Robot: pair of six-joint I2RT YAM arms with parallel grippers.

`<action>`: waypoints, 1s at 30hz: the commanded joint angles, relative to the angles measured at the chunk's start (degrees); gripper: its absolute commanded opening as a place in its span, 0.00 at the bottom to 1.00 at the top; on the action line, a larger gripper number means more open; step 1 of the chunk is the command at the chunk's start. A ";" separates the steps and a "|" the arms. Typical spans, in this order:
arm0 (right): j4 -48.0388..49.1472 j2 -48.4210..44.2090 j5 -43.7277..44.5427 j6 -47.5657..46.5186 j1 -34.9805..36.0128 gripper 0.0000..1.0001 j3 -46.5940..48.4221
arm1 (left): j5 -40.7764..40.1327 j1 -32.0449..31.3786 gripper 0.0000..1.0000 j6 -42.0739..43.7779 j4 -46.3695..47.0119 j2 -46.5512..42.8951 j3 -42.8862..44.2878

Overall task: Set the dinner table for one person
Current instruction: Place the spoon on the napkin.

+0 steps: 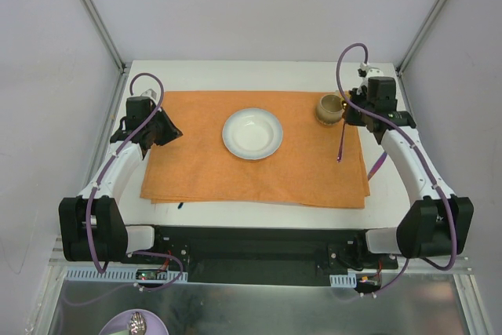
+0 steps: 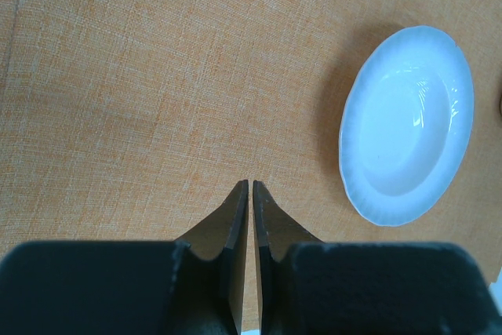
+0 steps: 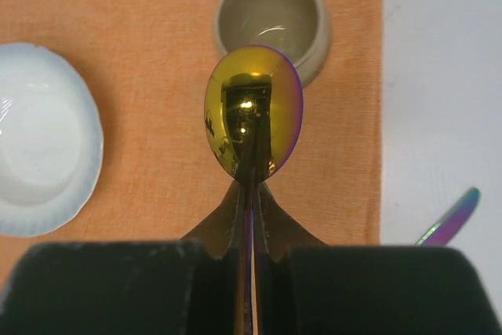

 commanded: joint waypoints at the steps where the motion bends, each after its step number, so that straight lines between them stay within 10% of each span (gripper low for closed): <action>1: 3.67 2.19 -11.87 -0.47 0.77 0.01 -0.06 | -1.25 0.15 0.06 -0.97 0.43 -0.86 -0.32; 7: 2.53 6.06 -17.68 1.82 2.17 0.01 0.74 | -1.34 0.15 0.06 -0.89 0.52 -0.86 -0.14; 30: 4.20 24.25 5.43 17.81 16.06 0.01 5.92 | -1.95 0.23 0.16 -0.45 0.43 -1.64 -0.05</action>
